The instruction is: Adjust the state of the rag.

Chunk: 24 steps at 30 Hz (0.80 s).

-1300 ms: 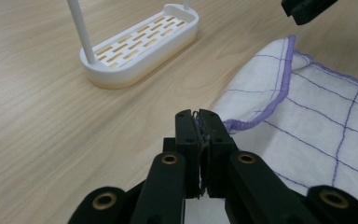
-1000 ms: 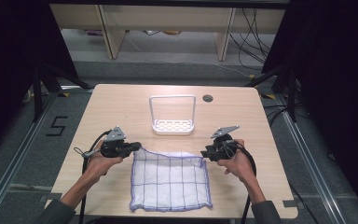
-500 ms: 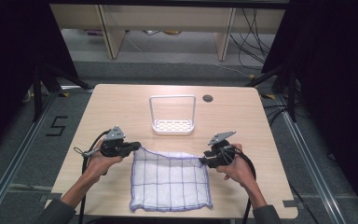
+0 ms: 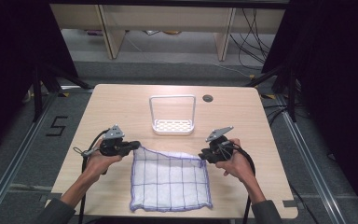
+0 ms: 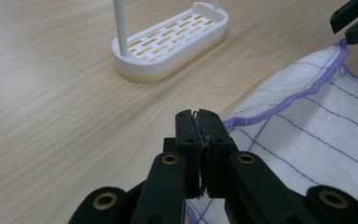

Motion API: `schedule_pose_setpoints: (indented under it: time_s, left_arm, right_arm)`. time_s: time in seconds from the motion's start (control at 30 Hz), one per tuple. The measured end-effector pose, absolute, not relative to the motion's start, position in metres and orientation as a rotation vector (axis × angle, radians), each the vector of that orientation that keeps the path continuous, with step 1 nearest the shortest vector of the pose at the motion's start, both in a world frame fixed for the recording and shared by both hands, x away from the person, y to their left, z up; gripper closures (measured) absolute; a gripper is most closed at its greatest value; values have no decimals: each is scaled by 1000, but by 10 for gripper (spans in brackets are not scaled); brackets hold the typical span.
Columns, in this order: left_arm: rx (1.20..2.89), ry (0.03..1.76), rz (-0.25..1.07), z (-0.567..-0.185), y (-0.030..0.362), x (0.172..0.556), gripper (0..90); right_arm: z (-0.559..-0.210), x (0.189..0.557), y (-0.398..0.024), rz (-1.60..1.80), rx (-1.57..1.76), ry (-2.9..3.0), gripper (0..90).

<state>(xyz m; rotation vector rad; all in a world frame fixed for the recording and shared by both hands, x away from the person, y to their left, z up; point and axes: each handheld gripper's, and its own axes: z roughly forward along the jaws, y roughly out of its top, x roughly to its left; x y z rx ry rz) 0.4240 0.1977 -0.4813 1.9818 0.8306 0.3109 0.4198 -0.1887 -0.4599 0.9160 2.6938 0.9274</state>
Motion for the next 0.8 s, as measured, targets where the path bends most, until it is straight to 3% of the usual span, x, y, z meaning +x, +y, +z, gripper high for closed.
schedule_pose_setpoints:
  time_s: [0.17,0.27,0.37,0.6,0.8]
  left_arm:
    - [1978,849,316,-484,198,427,869]
    - [1976,853,309,-485,198,429,869]
    - [1973,850,311,-484,198,430,869]
    - [1961,854,316,-484,197,429,868]
    - [1950,842,298,-481,198,427,869]
  right_arm:
    - [-468,416,-190,911,951,2704,548]
    - [-471,412,-188,937,945,2722,550]
    - [-475,409,-185,911,929,2750,601]
    - [-478,411,-181,956,901,2746,832]
    - [-469,411,-188,960,949,2693,876]
